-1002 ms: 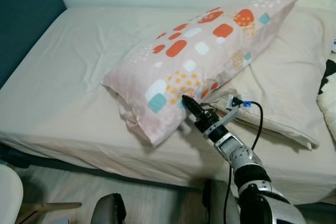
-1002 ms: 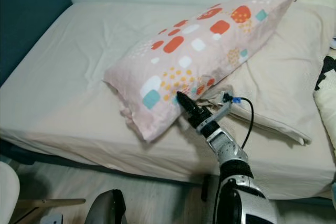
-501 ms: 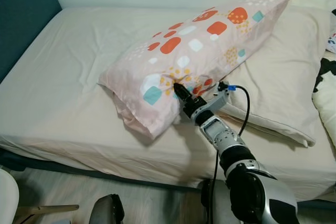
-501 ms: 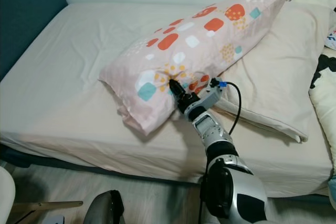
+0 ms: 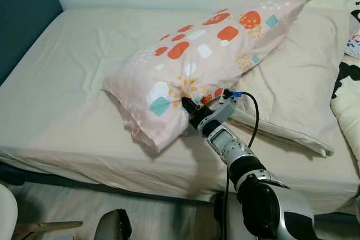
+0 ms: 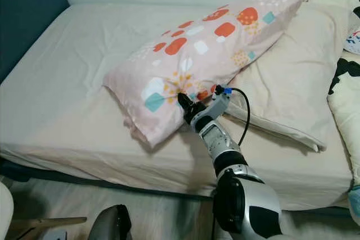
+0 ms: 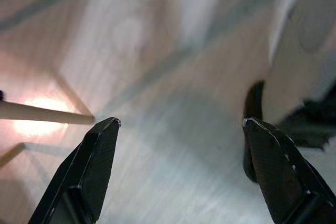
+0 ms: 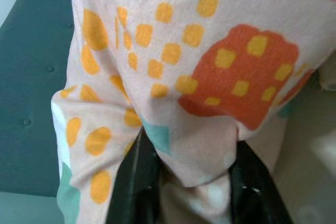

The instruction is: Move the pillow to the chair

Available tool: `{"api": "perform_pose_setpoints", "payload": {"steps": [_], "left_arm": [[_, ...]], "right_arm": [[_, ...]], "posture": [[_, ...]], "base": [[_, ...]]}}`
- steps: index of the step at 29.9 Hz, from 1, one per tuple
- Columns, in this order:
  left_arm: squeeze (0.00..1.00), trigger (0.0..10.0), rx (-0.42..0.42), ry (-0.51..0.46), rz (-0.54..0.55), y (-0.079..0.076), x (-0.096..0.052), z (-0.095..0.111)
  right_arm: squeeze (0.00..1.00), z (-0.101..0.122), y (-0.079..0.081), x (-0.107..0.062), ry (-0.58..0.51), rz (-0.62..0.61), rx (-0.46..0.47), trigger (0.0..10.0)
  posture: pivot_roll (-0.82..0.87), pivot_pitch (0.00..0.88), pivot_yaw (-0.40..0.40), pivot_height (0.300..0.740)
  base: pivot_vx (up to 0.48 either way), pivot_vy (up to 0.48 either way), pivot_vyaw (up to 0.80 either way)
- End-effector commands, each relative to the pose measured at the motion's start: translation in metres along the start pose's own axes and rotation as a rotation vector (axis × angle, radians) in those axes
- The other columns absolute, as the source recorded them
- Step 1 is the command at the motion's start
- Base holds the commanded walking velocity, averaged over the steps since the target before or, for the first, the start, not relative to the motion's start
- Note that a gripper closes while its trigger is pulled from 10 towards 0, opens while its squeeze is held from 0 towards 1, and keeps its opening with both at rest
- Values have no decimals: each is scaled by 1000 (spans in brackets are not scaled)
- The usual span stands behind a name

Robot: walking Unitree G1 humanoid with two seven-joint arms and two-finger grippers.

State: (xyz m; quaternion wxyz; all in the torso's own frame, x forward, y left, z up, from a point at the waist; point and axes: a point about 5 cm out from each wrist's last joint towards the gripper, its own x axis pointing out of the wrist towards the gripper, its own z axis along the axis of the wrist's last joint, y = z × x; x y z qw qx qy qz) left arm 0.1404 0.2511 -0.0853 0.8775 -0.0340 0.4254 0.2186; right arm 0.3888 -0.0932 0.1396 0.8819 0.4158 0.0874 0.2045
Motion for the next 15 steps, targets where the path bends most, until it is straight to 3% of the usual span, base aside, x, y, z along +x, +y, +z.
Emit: {"api": "perform_pose_setpoints", "payload": {"steps": [1, 7, 12, 15], "left_arm": [[0, 10000, -17, 8, 59, 15, -1, -3], [0, 10000, -27, -71, 135, 26, 4, 20], [0, 10000, -59, -117, 122, 25, 5, 31], [0, 10000, -114, -172, 53, 16, 8, 46]], "right_arm": [[0, -5, 3, 2, 20, 12, 7, 0], [0, -2, -4, -2, -3, -17, -24, 0], [0, -4, -2, -2, 9, 16, -48, 0], [0, 9, 2, -3, -41, 115, -7, 0]], "posture": [[-14, 204, 18, 516], [-20, 187, 12, 516], [-22, 177, 12, 516], [-28, 165, 7, 525]], "base": [[0, 0, 0], [0, 0, 0], [0, 0, 0], [0, 0, 0]]}}
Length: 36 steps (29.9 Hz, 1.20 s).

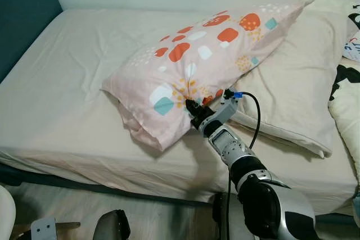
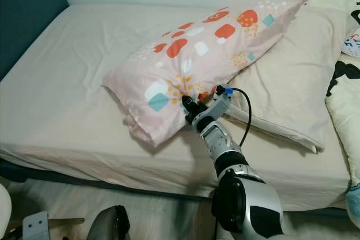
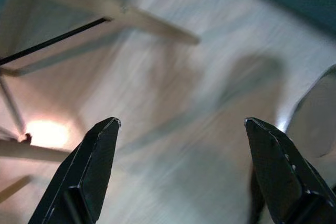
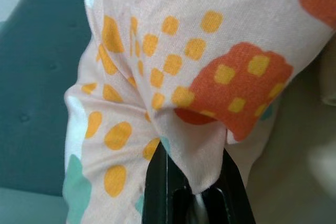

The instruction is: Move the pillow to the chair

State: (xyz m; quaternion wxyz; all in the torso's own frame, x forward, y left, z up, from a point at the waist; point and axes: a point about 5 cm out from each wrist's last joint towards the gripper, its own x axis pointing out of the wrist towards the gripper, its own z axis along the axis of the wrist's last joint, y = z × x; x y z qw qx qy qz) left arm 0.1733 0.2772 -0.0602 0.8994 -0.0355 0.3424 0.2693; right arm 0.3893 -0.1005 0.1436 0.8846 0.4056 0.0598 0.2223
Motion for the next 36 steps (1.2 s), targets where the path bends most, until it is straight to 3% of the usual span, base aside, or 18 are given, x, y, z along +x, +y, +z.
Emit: {"api": "perform_pose_setpoints", "payload": {"steps": [1, 2, 6, 10, 12, 13, 14, 18, 30, 36], "left_arm": [[0, 10000, -49, -8, -33, 0, 0, 1], [0, 10000, -77, -11, -83, -8, 1, 3], [0, 10000, -95, -10, -126, -16, 1, 4], [0, 10000, -98, 17, -144, -27, 0, 1], [0, 10000, -99, 21, -146, -28, 0, 1], [0, 10000, -98, 41, -147, -32, -1, 0], [0, 10000, -98, 41, -147, -32, -1, 0], [0, 10000, -74, 88, -175, -40, -1, -4], [0, 10000, -27, 149, -213, -54, -7, -16], [0, 10000, -14, 154, -218, -57, -8, -18]], "right_arm": [[0, 4, 5, 0, -23, 82, 36, 0], [0, 15, 8, 1, -57, 113, 33, 0], [0, 30, 13, 2, -99, 144, 18, 0], [0, 78, 43, 8, -224, 283, -49, 0], [0, 83, 47, 9, -236, 300, -52, 0], [0, 99, 62, 9, -275, 362, -83, 0], [0, 99, 62, 9, -275, 362, -83, 0], [0, 123, 90, 10, -330, 460, -131, 0], [0, 155, 144, 3, -417, 651, -194, 0], [0, 160, 159, 1, -427, 707, -204, 0]], "posture": [[-28, 165, 7, 530], [-31, 157, 9, 540], [-32, 152, 8, 550], [-55, 131, 10, 580], [-55, 131, 10, 585], [-60, 124, 10, 595], [-60, 124, 10, 595], [-69, 107, 9, 614], [-78, 62, 8, 659], [-74, 43, 0, 684]], "base": [[0, 0, 0], [0, 0, 0], [0, 0, 0], [0, 0, 0], [0, 0, 0], [0, 0, 0], [0, 0, 0], [0, 0, 0], [-331, 0, 0], [-240, 0, 0]]}}
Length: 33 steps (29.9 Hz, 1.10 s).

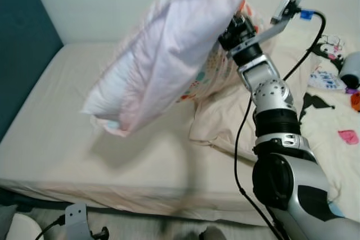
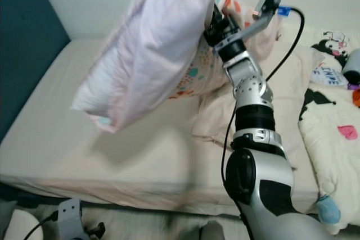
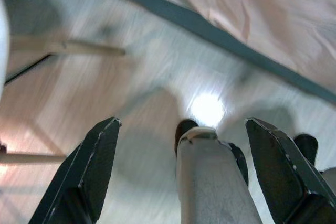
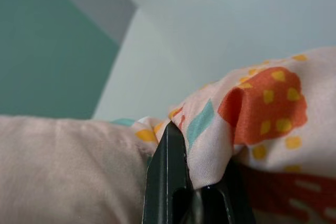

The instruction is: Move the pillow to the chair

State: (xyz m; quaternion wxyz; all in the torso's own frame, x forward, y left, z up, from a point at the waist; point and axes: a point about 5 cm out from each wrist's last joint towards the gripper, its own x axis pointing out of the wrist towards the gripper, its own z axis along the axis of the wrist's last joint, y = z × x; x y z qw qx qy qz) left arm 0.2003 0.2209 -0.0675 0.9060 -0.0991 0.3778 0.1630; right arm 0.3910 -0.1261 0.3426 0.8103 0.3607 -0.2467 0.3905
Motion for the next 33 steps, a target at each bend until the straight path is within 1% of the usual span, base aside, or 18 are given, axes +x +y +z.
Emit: {"api": "perform_pose_setpoints", "payload": {"steps": [1, 5, 7, 8, 10, 11, 13, 14, 15, 16, 17, 18, 21, 23, 26, 30, 32, 33], "left_arm": [[0, 10000, 1, 53, 19, 5, -3, -15], [0, 10000, 8, 56, 9, 3, -4, -16], [0, 10000, 8, 56, 9, 3, -4, -16], [0, 10000, 13, 60, 7, 3, -4, -17], [0, 10000, 40, 76, -4, 1, -5, -22], [0, 10000, 40, 76, -4, 1, -5, -22], [0, 10000, 58, 90, -13, -2, -6, -26], [0, 10000, 58, 90, -13, -2, -6, -26], [0, 10000, 62, 93, -18, -3, -7, -27], [0, 10000, 62, 93, -18, -3, -7, -27], [0, 10000, 65, 94, -21, -3, -7, -28], [0, 10000, 79, 97, -29, -4, -7, -30], [0, 10000, 89, 100, -35, -4, -8, -31], [0, 10000, 90, 108, -43, -3, -9, -33], [0, 10000, 86, 111, -42, -2, -9, -34], [0, 10000, 89, 118, -38, 0, -9, -34], [0, 10000, 93, 118, -41, -1, -8, -33], [0, 10000, 93, 118, -41, -1, -8, -33]], "right_arm": [[0, 12, 21, 15, -48, 120, -15, 0], [0, 7, 26, 17, -42, 136, 0, 0], [0, 7, 26, 17, -42, 136, 0, 0], [0, 3, 28, 17, -33, 137, 10, 0], [0, -24, 25, 11, 40, 91, 25, 0], [0, -24, 25, 11, 40, 91, 25, 0], [0, -50, 18, 1, 120, 22, 13, 0], [0, -50, 18, 1, 120, 22, 13, 0], [0, -64, 14, -6, 158, -15, 21, 5608], [0, -64, 14, -6, 158, -15, 21, 5608], [0, -74, 12, -11, 201, -38, 22, 8667], [0, -84, 13, -20, 221, -32, 43, 10000], [0, -90, 14, -25, 229, -23, 57, 10000], [0, -97, 21, -32, 231, 22, 96, 10000], [0, -99, 25, -33, 236, 48, 105, 10000], [0, -101, 45, -33, 223, 167, 140, 10000], [0, -100, 52, -33, 210, 201, 142, 10000], [0, -100, 52, -33, 210, 201, 142, 10000]], "posture": [[-74, 43, 0, 684], [-69, 22, 0, 699], [-69, 22, 0, 699], [-73, 17, 0, 704], [-72, 9, -2, 714], [-72, 9, -2, 714], [-72, 9, -2, 723], [-72, 9, -2, 723], [-68, 3, -2, 723], [-68, 3, -2, 723], [-68, 3, -2, 723], [-67, 0, -1, 723], [-65, 0, 0, 723], [-72, 0, 5, 723], [-73, 0, 6, 723], [-74, 0, 7, 723], [-73, 0, 8, 723], [-73, 0, 8, 723]], "base": [[0, 0, 0], [0, 0, 0], [0, 0, 0], [0, 0, 0], [0, 0, 0], [0, 0, 0], [0, 0, 0], [0, 0, 0], [0, 0, 0], [0, 0, 0], [0, 0, 0], [0, 0, 531], [0, 0, 710], [0, 0, 794], [0, 0, 790], [0, 0, 783], [0, 0, 778], [0, 0, 775]]}}
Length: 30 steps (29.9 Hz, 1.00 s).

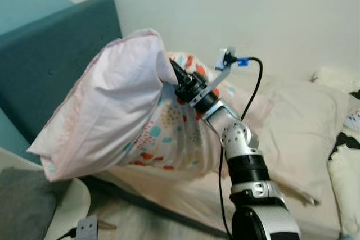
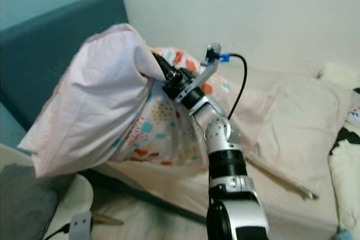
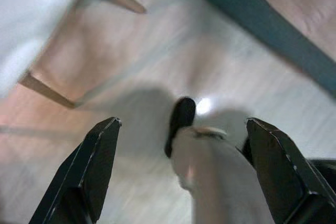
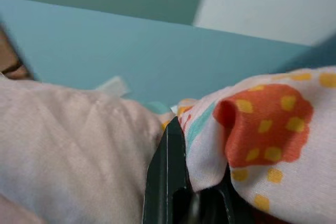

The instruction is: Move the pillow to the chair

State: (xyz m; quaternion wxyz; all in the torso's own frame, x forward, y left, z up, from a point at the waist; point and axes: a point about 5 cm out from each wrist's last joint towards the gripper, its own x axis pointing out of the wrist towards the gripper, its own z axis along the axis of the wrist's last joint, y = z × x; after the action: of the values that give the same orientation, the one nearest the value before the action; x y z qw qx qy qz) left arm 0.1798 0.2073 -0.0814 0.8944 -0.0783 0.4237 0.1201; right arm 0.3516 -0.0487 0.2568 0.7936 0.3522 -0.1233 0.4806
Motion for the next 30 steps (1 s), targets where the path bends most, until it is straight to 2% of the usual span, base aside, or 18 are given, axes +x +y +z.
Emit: {"api": "perform_pose_setpoints", "payload": {"steps": [1, 30], "left_arm": [[0, 10000, 14, 25, 3, 2, -1, -6], [0, 10000, 39, 39, -1, 5, -2, -8]], "right_arm": [[0, 9, 24, 13, -53, 143, -14, 10000], [0, -3, 31, 13, -47, 139, 28, 10000]], "posture": [[-73, 0, 8, 723], [-65, 0, 19, 723]], "base": [[0, 0, 775], [0, 0, 775]]}}
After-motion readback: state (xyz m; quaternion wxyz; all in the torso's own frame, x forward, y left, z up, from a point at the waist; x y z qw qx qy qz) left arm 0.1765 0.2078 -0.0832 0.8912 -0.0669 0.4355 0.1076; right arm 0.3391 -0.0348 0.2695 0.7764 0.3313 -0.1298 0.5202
